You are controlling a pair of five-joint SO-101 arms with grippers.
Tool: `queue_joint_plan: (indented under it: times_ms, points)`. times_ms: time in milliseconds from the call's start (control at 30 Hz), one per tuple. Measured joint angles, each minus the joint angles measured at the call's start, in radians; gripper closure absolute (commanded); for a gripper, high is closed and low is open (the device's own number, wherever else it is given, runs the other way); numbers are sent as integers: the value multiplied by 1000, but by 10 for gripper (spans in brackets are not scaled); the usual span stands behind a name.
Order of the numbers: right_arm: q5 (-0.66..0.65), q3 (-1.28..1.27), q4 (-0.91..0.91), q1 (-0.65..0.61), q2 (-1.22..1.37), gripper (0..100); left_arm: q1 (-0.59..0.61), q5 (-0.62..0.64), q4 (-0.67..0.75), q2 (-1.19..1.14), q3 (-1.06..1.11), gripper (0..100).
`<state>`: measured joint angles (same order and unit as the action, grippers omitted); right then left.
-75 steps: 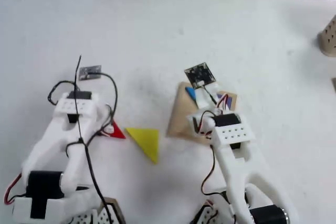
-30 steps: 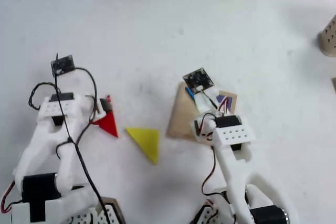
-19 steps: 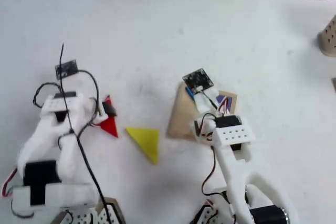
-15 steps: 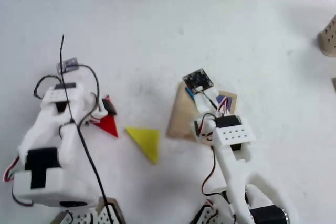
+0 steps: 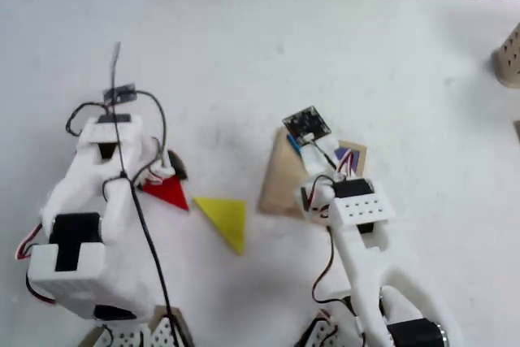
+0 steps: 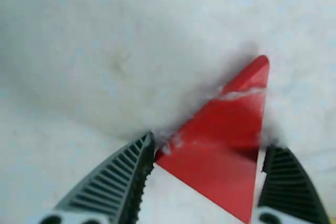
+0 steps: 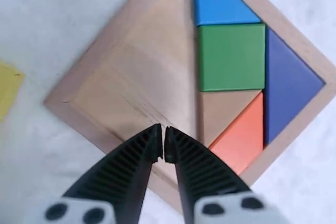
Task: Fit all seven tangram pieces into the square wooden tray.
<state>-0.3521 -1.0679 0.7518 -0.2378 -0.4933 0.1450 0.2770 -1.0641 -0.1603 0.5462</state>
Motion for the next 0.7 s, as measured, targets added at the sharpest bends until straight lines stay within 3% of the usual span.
queue_joint_plan:
  times_ms: [233, 500, 700]
  points:
    - [0, 0, 0, 0, 0, 978, 0, 0, 0, -2, 0, 666]
    - [0, 0, 0, 2, 0, 978, -11, -6, -2, 8, -8, 854]
    - [0, 0, 0, 2, 0, 978, -41, -77, 18, 17, -17, 864]
